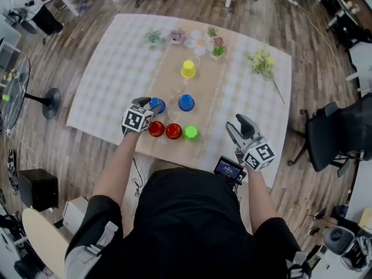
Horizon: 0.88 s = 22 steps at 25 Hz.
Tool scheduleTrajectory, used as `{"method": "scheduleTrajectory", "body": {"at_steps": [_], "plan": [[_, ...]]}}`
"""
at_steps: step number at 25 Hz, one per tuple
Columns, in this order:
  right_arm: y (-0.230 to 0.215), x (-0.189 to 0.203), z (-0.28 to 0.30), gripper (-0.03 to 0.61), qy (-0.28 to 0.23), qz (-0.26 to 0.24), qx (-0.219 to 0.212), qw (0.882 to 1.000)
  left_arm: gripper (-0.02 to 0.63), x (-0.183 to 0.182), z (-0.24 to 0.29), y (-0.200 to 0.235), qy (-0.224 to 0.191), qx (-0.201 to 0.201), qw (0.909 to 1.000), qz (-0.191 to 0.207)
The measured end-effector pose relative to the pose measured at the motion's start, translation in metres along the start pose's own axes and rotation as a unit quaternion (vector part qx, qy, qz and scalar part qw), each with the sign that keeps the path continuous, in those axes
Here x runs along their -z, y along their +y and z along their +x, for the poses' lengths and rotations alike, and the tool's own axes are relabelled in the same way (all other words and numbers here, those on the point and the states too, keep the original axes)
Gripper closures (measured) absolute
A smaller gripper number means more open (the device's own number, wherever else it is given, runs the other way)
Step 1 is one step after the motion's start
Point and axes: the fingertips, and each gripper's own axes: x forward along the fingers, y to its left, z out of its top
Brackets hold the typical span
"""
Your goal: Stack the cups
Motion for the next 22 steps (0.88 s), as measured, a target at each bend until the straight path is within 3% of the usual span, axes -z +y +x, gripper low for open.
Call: {"method": "scheduleTrajectory", "body": {"at_steps": [5,14,17,22], "plan": [[0.0,-0.006,0.003,0.37,-0.007,-0.002,-0.005,1.0,0.402,-0.004,-0.003,0.001,-0.003,-0.004,1.0,0.007],[0.003,-0.019,0.011,0.377,-0.021,-0.008,-0.018,1.0,0.407,-0.063,-0.08,-0.031,-0.089,0.04,0.9952,0.011],[0.008,-0.022,0.016,0.377,-0.028,-0.005,-0.024,0.999,0.407,-0.059,-0.099,-0.049,-0.08,0.049,0.9953,0.023],[0.012,-0.019,0.021,0.379,-0.028,-0.007,-0.032,0.999,0.407,-0.029,-0.099,-0.075,-0.032,0.06,0.9971,0.033]]}}
